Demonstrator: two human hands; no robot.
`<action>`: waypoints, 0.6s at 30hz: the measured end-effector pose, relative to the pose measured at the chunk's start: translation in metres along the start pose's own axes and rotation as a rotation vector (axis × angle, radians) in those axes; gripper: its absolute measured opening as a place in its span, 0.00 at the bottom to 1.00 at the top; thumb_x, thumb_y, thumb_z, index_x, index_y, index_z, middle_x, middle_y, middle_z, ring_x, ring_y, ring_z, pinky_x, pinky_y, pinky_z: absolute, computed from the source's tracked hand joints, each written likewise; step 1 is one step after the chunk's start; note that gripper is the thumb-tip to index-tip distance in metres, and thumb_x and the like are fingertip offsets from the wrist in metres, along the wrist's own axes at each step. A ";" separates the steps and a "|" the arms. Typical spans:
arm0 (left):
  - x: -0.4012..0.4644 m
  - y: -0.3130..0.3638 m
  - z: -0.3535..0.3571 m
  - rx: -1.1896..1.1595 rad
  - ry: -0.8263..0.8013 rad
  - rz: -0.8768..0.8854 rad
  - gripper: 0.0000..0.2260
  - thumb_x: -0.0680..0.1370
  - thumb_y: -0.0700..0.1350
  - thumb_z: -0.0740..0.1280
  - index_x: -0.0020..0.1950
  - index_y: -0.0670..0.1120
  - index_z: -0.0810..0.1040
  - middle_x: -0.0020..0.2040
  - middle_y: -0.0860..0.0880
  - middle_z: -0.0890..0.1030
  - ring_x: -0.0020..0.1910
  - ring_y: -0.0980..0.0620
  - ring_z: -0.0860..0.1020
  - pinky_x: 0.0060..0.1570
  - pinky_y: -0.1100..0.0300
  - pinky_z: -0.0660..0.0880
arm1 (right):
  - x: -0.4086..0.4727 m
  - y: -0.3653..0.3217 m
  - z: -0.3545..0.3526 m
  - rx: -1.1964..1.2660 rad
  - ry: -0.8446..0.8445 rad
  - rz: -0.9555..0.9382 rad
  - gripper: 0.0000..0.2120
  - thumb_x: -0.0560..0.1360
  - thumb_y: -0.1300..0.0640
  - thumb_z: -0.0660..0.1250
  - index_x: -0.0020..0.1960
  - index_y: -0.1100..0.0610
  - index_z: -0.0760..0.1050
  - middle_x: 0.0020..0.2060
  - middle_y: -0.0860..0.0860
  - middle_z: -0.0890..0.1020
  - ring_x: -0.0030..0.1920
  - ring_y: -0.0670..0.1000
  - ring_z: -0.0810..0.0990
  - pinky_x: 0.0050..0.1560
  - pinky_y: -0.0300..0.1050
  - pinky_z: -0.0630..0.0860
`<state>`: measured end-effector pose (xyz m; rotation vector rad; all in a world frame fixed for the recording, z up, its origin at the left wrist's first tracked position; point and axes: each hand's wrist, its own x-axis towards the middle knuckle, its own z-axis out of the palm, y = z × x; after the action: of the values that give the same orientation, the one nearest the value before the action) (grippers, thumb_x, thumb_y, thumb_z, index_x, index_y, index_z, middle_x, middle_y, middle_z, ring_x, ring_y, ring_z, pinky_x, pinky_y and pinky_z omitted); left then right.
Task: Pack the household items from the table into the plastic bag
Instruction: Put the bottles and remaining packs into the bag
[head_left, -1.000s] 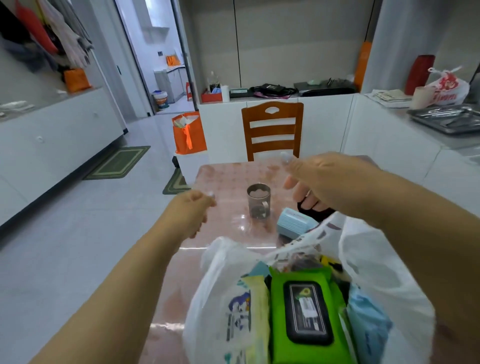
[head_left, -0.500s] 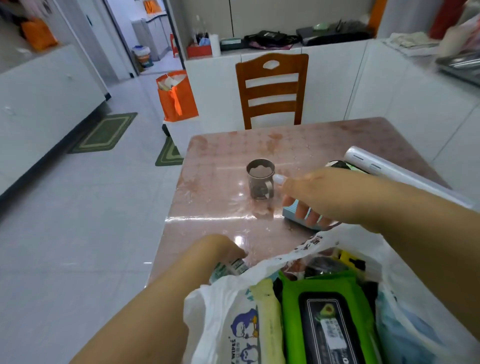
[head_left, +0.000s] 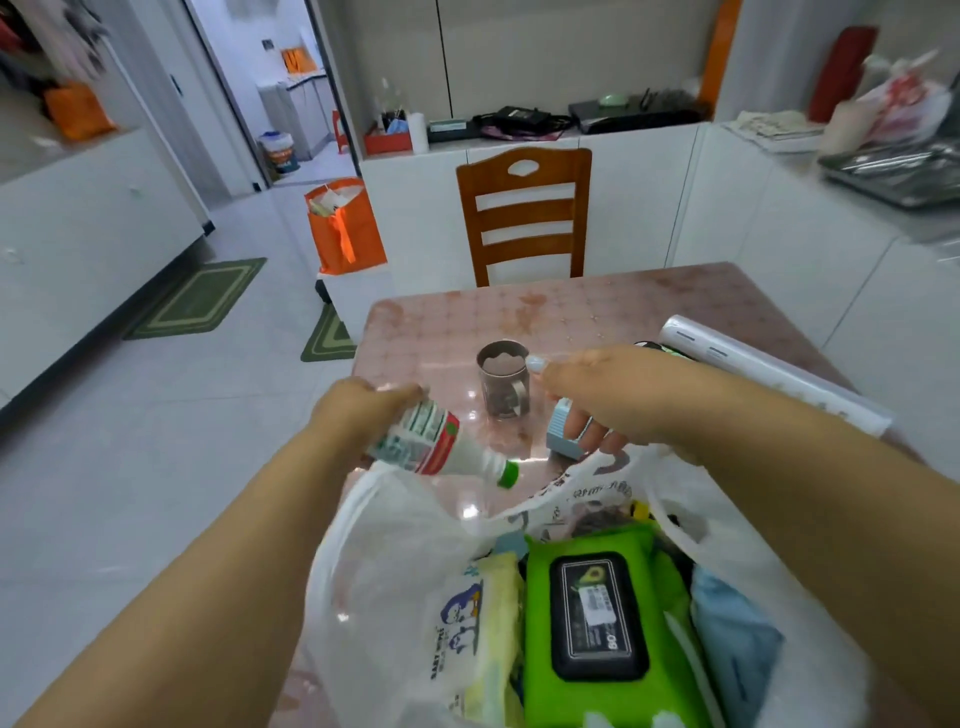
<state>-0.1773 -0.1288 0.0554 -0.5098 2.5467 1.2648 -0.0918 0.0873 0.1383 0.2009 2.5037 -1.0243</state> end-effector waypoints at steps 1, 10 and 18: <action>-0.008 0.010 -0.009 -0.133 0.004 0.017 0.16 0.73 0.55 0.72 0.48 0.43 0.78 0.39 0.42 0.83 0.35 0.45 0.84 0.36 0.48 0.83 | -0.002 0.000 0.000 0.013 0.007 -0.016 0.24 0.79 0.38 0.54 0.57 0.58 0.73 0.47 0.56 0.82 0.43 0.53 0.80 0.45 0.45 0.78; -0.109 0.050 -0.027 -0.395 -0.259 0.151 0.17 0.77 0.62 0.63 0.49 0.50 0.79 0.36 0.47 0.86 0.34 0.50 0.85 0.36 0.54 0.80 | -0.021 0.009 0.010 0.898 0.223 -0.147 0.27 0.71 0.55 0.74 0.66 0.51 0.66 0.57 0.56 0.77 0.50 0.58 0.82 0.47 0.55 0.83; -0.194 0.017 -0.052 0.402 0.085 0.170 0.27 0.69 0.70 0.65 0.48 0.46 0.77 0.50 0.46 0.79 0.50 0.45 0.78 0.52 0.52 0.73 | -0.095 0.031 -0.001 0.557 0.649 -0.453 0.11 0.71 0.57 0.74 0.44 0.47 0.71 0.50 0.49 0.77 0.50 0.54 0.80 0.38 0.46 0.84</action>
<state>-0.0120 -0.1225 0.1706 -0.2689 2.8631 0.7540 0.0024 0.1128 0.1612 0.1441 2.8119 -2.1284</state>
